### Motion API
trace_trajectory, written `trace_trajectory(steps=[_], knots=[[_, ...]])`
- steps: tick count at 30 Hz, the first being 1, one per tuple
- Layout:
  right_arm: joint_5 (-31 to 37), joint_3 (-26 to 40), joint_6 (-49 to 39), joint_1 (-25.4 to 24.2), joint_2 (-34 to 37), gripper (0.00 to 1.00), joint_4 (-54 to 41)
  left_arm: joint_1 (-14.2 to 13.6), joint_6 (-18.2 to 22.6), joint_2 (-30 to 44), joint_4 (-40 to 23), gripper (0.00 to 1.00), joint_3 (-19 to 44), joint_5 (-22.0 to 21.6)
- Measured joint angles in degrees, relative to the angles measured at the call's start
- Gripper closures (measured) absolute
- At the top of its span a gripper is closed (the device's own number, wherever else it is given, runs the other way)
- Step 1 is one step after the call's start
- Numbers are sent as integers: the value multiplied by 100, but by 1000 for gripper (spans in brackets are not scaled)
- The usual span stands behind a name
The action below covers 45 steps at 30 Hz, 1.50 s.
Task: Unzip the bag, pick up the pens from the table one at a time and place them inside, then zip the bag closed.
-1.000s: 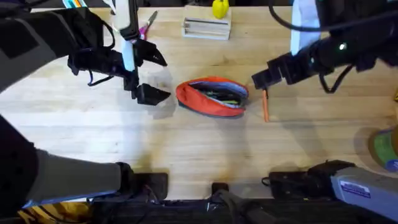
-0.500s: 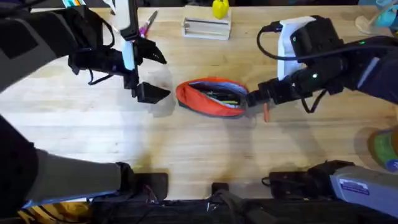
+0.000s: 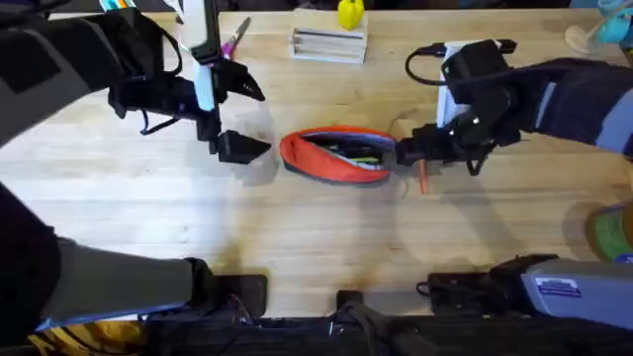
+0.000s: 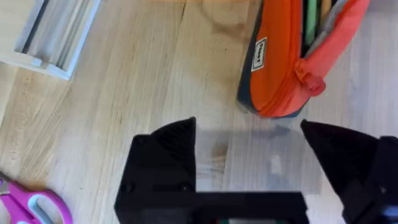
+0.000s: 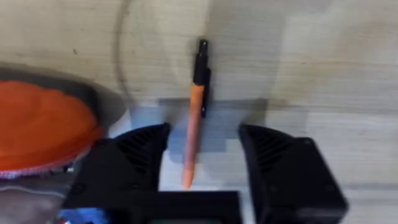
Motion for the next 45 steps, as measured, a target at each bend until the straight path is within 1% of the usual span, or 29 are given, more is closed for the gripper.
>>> trace_trajectory(steps=[1, 5, 6, 7, 8, 16, 20, 23, 26, 29, 31, 34, 36, 39, 45], knots=[[21, 18, 25, -2, 23, 317, 16, 0, -2, 0, 2, 7, 0, 0], [69, 48, 127, -11, 56, 707, 60, 0, -2, 0, 0, 7, 0, -15], [88, 49, 147, -11, 58, 833, 63, 0, -2, 0, 0, 8, 0, -40], [114, 56, 159, -13, 62, 922, 61, 0, -2, 0, 0, 7, 0, -73], [126, 64, 172, -17, 62, 949, 62, 0, -2, 0, 2, 7, 0, -107], [98, 65, 146, -15, -41, 956, -45, 1, 0, 0, 0, 7, 0, -225], [70, 166, -103, -9, -495, 959, -86, 0, 0, 0, 0, 8, 0, -256], [-78, 522, -615, 30, -970, 961, -26, 0, 0, 0, -3, 8, 0, -258], [-468, 949, -1320, 139, -1413, 964, 364, 0, 0, 0, -4, 7, 0, -260], [-1139, 1194, -2151, 282, -1743, 966, 931, 0, 0, 0, -4, 9, 0, -260], [-1659, 1265, -2819, 409, -1848, 968, 1099, 0, 0, 0, -4, 7, 0, -260], [-2178, 1273, -3730, 634, -1768, 969, 1038, 0, 0, 0, -4, 7, 0, -260], [-2366, 1273, -4185, 785, -1588, 970, 1009, 0, 0, 0, -4, 7, 0, -262], [-2527, 1273, -4779, 1010, -1214, 970, 1003, 0, 0, 0, -4, 7, 0, -262], [-2604, 1273, -5824, 1422, -617, 970, 903, 0, 0, 0, -4, 7, 0, -262]])
